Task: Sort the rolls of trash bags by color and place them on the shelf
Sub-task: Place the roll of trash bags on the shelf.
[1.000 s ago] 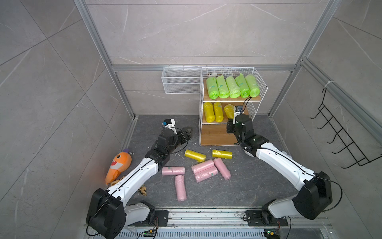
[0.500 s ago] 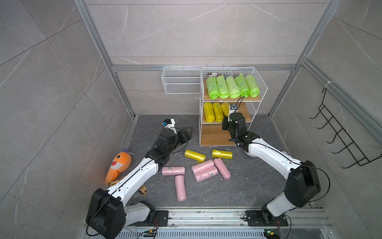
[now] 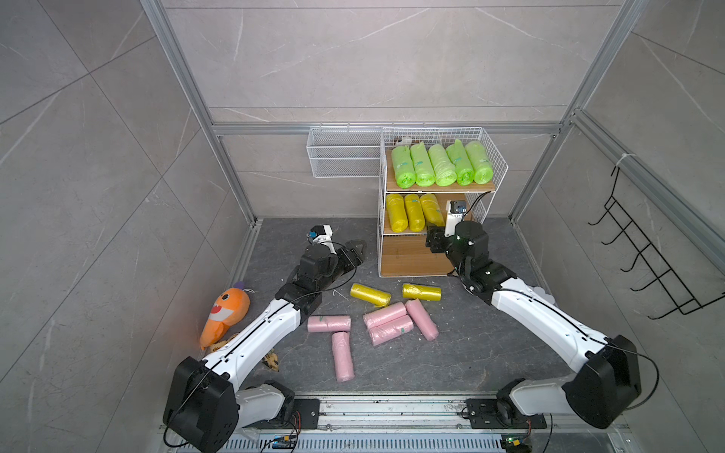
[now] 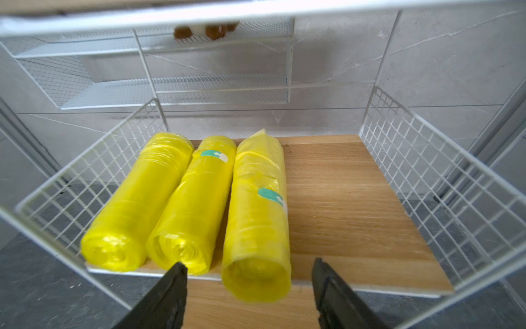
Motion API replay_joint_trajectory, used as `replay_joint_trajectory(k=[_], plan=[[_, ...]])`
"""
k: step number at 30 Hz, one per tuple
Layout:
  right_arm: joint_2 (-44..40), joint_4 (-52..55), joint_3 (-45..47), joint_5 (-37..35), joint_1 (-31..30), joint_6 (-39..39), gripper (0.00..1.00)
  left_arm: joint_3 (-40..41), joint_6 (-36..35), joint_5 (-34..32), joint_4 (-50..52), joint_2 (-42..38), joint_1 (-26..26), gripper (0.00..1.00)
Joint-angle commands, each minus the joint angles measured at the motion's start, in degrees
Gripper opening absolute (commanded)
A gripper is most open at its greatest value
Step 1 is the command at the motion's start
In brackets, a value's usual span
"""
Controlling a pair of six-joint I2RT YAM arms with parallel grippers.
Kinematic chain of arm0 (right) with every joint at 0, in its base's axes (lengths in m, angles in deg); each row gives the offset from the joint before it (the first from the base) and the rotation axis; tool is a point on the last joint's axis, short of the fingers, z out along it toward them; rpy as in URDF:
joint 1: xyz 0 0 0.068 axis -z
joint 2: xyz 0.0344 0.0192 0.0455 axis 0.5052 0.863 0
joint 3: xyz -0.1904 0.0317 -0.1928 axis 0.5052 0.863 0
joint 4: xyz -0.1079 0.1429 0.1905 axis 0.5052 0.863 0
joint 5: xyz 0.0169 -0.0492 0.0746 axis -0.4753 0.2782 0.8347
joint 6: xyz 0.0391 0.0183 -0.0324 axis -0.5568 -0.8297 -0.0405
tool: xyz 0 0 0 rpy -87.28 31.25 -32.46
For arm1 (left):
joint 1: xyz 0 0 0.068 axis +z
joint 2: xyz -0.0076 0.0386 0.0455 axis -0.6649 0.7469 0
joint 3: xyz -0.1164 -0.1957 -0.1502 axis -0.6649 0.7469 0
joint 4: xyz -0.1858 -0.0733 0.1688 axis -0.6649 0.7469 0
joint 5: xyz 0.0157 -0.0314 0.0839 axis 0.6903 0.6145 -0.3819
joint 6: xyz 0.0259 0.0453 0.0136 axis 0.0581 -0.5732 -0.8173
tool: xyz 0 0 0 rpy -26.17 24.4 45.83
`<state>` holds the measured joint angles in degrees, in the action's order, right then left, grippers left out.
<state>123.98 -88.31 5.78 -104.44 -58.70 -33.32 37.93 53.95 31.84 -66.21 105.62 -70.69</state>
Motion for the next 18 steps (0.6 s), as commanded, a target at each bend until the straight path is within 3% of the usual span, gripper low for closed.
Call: replay_joint_trajectory(k=[1, 4, 11, 18], plan=[[-3.9, 1.3, 2.0, 5.1, 0.9, -0.7, 0.75, -0.4, 0.6, 1.6, -3.0, 0.3, -0.3, 0.83], [-5.7, 2.5, 2.9, 7.4, 2.1, 0.1, 0.71, -0.5, 0.7, 1.7, -3.1, 0.3, -0.3, 0.83], [-4.9, 2.5, 3.6, 12.1, 5.4, 0.0, 0.49, 0.3, 0.9, 1.7, -3.1, -0.3, -0.3, 0.83], [-1.3, 1.0, 2.1, 14.5, 7.2, -0.9, 0.41, 0.6, 1.2, 1.8, -3.0, -0.7, -0.3, 0.83]])
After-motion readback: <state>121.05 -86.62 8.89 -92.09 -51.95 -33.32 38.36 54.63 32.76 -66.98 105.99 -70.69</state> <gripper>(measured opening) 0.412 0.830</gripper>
